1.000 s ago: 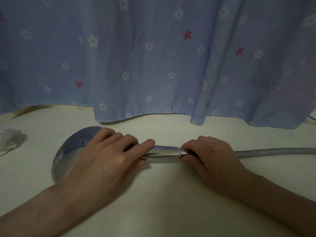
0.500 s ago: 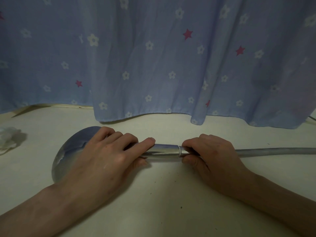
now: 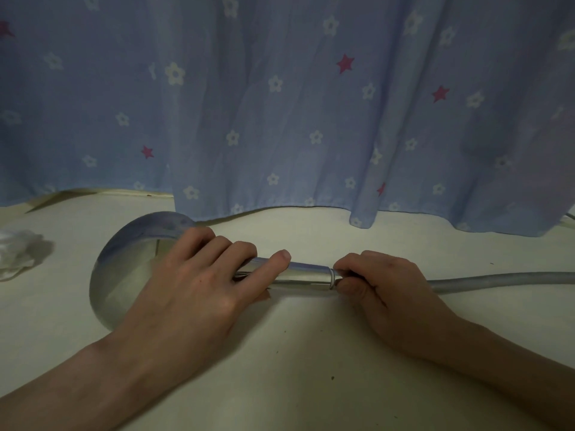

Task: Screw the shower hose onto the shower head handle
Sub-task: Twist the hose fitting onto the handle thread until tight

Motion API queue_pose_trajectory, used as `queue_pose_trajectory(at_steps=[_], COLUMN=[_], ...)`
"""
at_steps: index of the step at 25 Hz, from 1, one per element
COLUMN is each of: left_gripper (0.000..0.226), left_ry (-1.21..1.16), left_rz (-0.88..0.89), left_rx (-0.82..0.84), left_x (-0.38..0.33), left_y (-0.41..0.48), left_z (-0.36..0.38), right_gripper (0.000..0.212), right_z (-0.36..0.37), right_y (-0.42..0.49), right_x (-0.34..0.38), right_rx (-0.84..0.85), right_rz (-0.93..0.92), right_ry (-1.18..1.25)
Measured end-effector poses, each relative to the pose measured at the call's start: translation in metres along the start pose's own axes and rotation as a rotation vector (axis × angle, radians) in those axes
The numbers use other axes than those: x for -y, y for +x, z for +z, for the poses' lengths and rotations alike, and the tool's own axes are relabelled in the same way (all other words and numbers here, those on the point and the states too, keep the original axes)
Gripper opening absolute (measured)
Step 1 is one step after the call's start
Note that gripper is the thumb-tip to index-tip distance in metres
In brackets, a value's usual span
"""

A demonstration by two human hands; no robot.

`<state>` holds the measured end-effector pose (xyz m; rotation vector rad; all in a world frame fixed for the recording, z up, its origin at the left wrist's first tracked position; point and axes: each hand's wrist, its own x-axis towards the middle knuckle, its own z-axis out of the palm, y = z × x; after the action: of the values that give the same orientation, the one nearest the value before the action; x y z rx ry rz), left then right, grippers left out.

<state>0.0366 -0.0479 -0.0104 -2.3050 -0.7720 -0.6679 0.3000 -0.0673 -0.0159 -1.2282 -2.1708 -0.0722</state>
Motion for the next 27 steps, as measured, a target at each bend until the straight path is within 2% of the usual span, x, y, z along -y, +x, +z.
queue_pose_trajectory(at_steps=[13, 22, 27], left_gripper=[0.043, 0.038, 0.031], left_ry=[-0.001, -0.018, -0.052], left_rz=[-0.004, -0.105, -0.093], left_rx=[0.043, 0.117, 0.173], left_x=[0.004, 0.025, 0.029], left_y=[0.004, 0.015, 0.013], left_z=[0.003, 0.021, 0.038], right_gripper=[0.031, 0.011, 0.01], right_z=[-0.002, -0.003, 0.001], right_y=[0.007, 0.012, 0.012], right_x=[-0.004, -0.025, -0.034], right_rx=[0.042, 0.039, 0.072], right_rz=[-0.085, 0.07, 0.063], right_ry=[-0.106, -0.12, -0.103])
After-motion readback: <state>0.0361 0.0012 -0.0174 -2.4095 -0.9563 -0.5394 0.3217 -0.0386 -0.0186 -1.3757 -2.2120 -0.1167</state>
